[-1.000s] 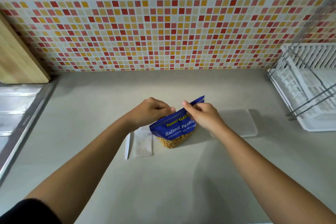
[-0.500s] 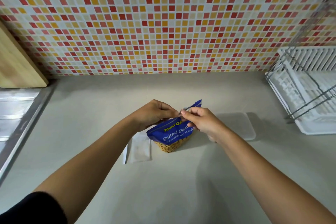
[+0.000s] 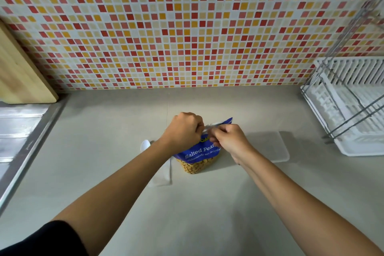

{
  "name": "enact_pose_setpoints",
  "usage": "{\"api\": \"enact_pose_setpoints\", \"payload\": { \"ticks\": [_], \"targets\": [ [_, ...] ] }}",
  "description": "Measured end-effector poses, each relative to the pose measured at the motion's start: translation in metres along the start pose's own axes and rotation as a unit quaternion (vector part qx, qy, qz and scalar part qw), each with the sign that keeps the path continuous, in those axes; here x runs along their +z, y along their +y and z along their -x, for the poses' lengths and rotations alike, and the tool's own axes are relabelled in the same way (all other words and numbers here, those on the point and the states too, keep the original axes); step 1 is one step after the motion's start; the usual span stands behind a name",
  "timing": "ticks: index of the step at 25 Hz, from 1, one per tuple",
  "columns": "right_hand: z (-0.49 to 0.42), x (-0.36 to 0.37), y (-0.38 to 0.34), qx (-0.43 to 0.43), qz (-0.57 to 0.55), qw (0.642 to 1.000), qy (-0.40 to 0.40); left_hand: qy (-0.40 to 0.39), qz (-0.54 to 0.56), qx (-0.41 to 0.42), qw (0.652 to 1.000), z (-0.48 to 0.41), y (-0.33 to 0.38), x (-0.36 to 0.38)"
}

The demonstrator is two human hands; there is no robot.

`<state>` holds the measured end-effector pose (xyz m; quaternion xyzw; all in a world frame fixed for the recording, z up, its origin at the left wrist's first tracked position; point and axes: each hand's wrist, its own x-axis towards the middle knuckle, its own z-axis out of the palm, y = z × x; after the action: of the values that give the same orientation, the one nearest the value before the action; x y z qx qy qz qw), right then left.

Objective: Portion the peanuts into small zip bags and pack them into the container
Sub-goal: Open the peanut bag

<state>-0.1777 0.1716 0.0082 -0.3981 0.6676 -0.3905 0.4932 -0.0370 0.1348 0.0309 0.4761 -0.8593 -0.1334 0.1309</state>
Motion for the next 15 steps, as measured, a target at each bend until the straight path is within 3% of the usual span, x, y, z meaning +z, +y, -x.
{"api": "enact_pose_setpoints", "payload": {
  "ticks": [3,7,9,13,15],
  "targets": [
    [0.000,-0.006,-0.003,0.012,0.015,1.000,0.015,0.002,-0.030,-0.005,1.000,-0.003,0.010,0.005],
    [0.010,-0.011,-0.003,0.017,0.015,0.999,-0.033,0.026,-0.035,-0.040,0.998,-0.018,-0.009,-0.005],
    [0.016,-0.015,-0.004,0.014,0.027,0.998,-0.048,0.015,-0.030,-0.006,0.999,-0.024,-0.018,-0.012],
    [0.026,-0.024,-0.008,0.010,0.174,0.977,-0.126,0.025,-0.057,0.056,0.997,-0.035,-0.027,-0.012],
    [0.029,-0.026,-0.007,0.032,0.169,0.971,-0.167,0.040,-0.066,0.069,0.995,-0.036,-0.029,-0.009]
  ]
}}
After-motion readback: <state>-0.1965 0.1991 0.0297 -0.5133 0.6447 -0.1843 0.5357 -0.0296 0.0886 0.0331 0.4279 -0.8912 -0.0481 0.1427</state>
